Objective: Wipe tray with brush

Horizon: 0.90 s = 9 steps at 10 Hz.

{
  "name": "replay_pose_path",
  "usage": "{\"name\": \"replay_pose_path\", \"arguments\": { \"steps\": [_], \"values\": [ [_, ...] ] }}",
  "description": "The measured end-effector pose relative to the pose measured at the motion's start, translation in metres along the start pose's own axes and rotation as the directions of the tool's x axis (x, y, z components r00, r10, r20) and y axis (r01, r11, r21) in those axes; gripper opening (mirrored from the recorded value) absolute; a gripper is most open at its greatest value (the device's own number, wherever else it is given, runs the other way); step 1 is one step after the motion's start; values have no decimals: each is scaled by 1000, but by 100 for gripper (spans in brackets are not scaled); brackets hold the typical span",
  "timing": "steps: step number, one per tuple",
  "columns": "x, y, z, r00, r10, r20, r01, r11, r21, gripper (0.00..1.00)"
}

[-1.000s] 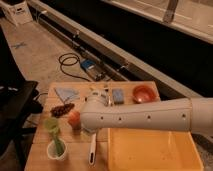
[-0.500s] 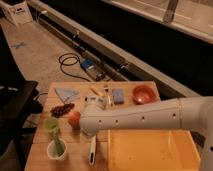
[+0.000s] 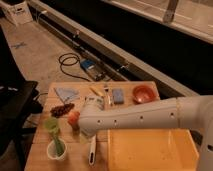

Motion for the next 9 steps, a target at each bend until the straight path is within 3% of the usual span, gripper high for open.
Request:
{"name": "replay_pose_path", "arguments": {
  "steps": [4, 9],
  "values": [
    [-7, 9, 45, 995, 66, 75, -66, 998, -2, 66],
    [-21, 28, 62, 981, 153, 119, -153, 988, -10, 66]
  ]
}}
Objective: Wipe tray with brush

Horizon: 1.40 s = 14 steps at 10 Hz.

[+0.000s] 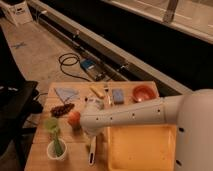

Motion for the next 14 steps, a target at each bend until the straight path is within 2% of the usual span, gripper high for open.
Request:
{"name": "replay_pose_path", "arguments": {
  "steps": [1, 5, 6, 8, 11, 14],
  "values": [
    [-1, 0, 2, 1000, 7, 4, -7, 1000, 3, 65],
    [-5, 1, 4, 1000, 18, 13, -19, 1000, 2, 28],
    [-3, 1, 0, 1000, 17, 1, -17, 1000, 1, 16],
    [-2, 1, -10, 1000, 17, -21, -17, 1000, -1, 1],
    [2, 11, -29, 998, 31, -63, -30, 999, 19, 0],
    [9, 27, -43, 988, 95, -125, -84, 993, 87, 0]
  ]
}}
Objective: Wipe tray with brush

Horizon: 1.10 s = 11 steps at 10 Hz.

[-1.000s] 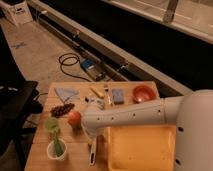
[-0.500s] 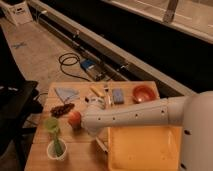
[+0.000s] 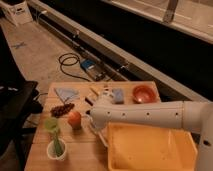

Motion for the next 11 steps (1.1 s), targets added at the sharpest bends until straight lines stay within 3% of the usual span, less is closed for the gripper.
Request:
{"name": "replay_pose_path", "arguments": {
  "steps": [2, 5, 10, 11],
  "values": [
    [19, 12, -18, 997, 37, -74, -34, 999, 41, 0],
    [50, 17, -47, 984, 45, -173, -31, 996, 80, 0],
    [85, 27, -89, 946, 70, -316, -25, 989, 144, 0],
    [92, 31, -102, 933, 83, -350, -31, 988, 152, 0]
  ]
}}
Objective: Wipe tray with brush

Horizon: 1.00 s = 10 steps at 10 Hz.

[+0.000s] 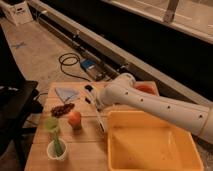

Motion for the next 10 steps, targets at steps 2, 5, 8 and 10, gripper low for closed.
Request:
{"name": "replay_pose_path", "arguments": {
  "steps": [2, 5, 8, 10],
  "values": [
    [15, 6, -17, 998, 18, -58, -18, 1000, 1, 0],
    [18, 39, -55, 991, 70, -118, -72, 997, -9, 0],
    [3, 93, -96, 978, 150, -143, -155, 988, -26, 0],
    [-11, 126, -124, 968, 203, -151, -213, 976, -50, 0]
  ]
}}
